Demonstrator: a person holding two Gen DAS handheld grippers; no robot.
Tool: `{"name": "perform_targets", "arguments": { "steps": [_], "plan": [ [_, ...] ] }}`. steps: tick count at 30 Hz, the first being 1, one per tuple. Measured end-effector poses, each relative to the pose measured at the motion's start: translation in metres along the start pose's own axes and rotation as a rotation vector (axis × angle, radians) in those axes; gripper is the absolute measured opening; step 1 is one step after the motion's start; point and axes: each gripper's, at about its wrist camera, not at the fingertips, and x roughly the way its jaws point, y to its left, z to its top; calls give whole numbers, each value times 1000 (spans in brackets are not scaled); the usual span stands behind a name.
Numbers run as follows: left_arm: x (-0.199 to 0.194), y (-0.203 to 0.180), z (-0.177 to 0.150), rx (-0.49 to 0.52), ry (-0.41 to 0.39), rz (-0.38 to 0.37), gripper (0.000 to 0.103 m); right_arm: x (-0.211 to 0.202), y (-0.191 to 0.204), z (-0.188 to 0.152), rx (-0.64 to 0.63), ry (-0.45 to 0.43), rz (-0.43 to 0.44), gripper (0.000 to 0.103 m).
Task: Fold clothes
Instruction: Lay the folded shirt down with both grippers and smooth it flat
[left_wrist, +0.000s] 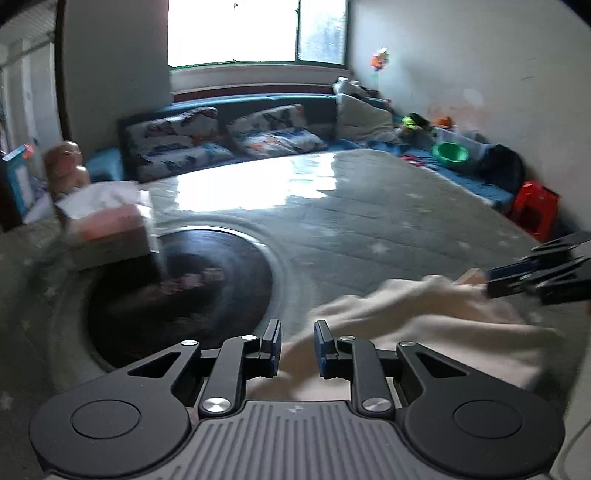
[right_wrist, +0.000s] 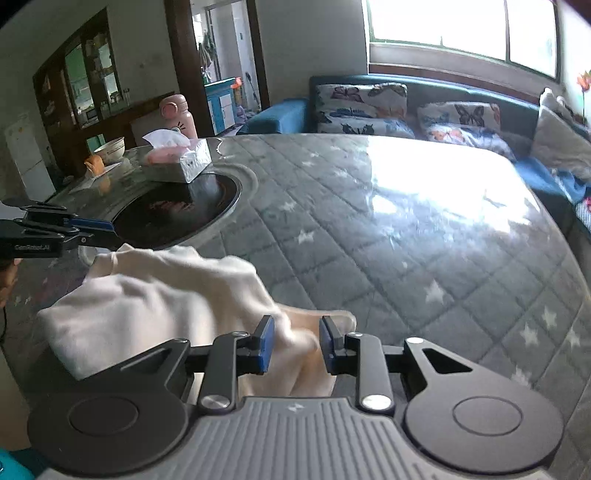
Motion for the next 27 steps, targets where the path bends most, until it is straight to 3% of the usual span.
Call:
{"name": "perform_targets", "arguments": {
  "steps": [4, 12, 14, 18, 24, 27],
  "plan": [
    [11, -16, 3, -25, 25, -65, 22, 4, -1, -7, 26, 1, 16, 22],
    [33, -26, -6, -19, 73, -55, 22, 10, -1, -18, 44, -9, -20, 22],
    [37, -26, -9, -22, 83, -48, 22, 12, 1, -20, 26, -11, -24, 22],
    [40, -27, -13, -29, 89, -42, 22, 10, 8, -18, -31, -27, -56, 5],
    [40, -26, -14, -33, 89, -44, 23, -5, 21, -6, -157, -104, -159, 4],
    [40, -26, -15, -35, 85, -44, 23, 2, 18, -9, -149, -84, -168, 4]
  ]
}}
